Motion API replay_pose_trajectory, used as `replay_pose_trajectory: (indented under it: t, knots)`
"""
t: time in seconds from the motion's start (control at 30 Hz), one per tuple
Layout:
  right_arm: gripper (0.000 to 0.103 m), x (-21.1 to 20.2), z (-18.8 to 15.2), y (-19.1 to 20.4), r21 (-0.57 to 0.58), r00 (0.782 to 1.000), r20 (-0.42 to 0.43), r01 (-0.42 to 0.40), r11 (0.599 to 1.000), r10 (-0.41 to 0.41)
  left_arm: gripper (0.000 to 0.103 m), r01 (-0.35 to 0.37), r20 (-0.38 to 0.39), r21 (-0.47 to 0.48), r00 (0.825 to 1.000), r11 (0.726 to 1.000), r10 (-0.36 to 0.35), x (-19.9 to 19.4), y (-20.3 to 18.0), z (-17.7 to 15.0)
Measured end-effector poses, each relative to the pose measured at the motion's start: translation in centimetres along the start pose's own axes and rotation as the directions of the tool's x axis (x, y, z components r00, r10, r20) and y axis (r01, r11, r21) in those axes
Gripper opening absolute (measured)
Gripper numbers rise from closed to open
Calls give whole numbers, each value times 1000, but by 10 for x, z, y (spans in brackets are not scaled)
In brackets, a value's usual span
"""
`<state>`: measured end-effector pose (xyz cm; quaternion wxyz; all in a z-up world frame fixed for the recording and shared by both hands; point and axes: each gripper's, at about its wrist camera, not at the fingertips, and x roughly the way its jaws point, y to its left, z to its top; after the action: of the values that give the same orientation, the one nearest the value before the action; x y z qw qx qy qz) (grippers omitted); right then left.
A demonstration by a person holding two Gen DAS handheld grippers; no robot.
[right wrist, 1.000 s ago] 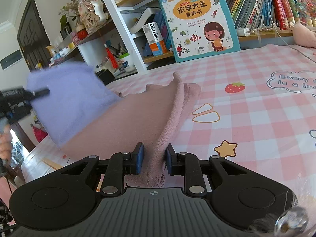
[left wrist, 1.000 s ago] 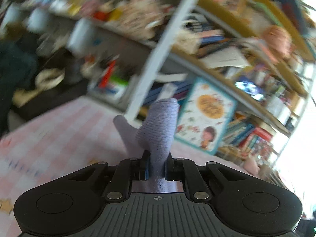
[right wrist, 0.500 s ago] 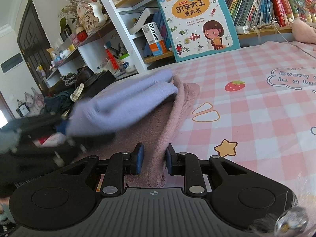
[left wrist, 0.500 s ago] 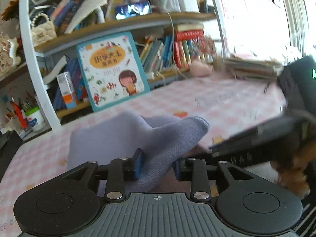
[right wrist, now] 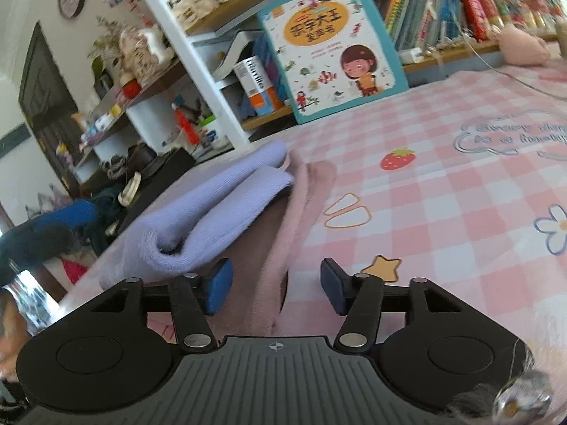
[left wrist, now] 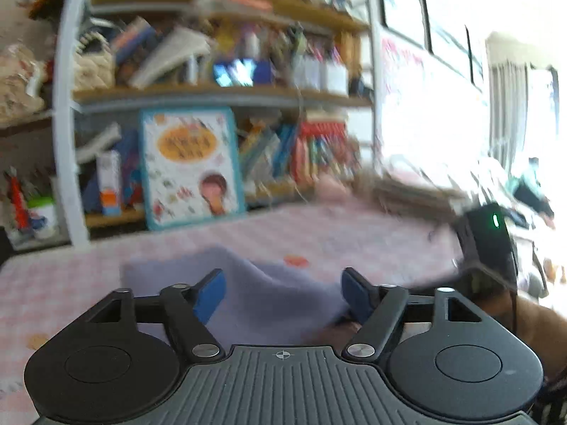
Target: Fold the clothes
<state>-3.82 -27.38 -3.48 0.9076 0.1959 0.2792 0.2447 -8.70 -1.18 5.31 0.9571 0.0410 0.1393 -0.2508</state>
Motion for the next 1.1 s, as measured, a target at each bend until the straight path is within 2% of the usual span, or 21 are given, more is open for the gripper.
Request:
replay_pose_trajectory:
  t: [0.07, 0.13, 0.2, 0.3, 0.4, 0.57, 0.67, 0.77, 0.83, 1.0, 1.1]
  knots:
    - [67, -6, 2, -6, 51, 1000, 7, -3, 999, 3, 82, -77, 0, -22, 997, 997, 77, -3, 14, 1]
    - [69, -14, 6, -9, 97, 999, 34, -14, 995, 11, 83, -158, -34, -50, 987, 986, 157, 2, 28, -4]
    - [69, -22, 11, -11, 145, 997, 63, -49, 988, 40, 83, -207, -83, -70, 976, 976, 201, 10, 37, -12]
    - [73, -27, 18, -13, 219, 986, 106, -151, 964, 130, 83, -219, -132, -54, 969, 974, 210, 22, 37, -25]
    - [74, -16, 23, -16, 301, 969, 91, -248, 921, 231, 83, -224, -155, 25, 962, 974, 225, 32, 26, -33]
    - [73, 24, 28, -7, 309, 971, -24, -220, 925, 238, 83, -244, -139, 65, 958, 968, 251, 32, 17, -32]
    - [73, 39, 39, -5, 314, 969, -34, -222, 923, 244, 83, -268, -79, 105, 958, 958, 277, 25, 11, -28]
    - [73, 53, 53, -4, 314, 966, -58, -223, 923, 253, 83, -248, -71, 167, 962, 954, 263, 29, 2, -30]
    - [73, 63, 59, -4, 315, 962, -81, -224, 922, 261, 83, -247, -95, 207, 958, 946, 271, 37, -3, -37]
    - [73, 84, 74, -1, 276, 962, -117, -205, 939, 245, 85, -233, -129, 155, 959, 960, 253, 43, 6, -43]
    - [73, 80, 89, 8, 171, 970, -55, -223, 960, 235, 86, -227, -135, 135, 960, 965, 245, 42, 9, -43]
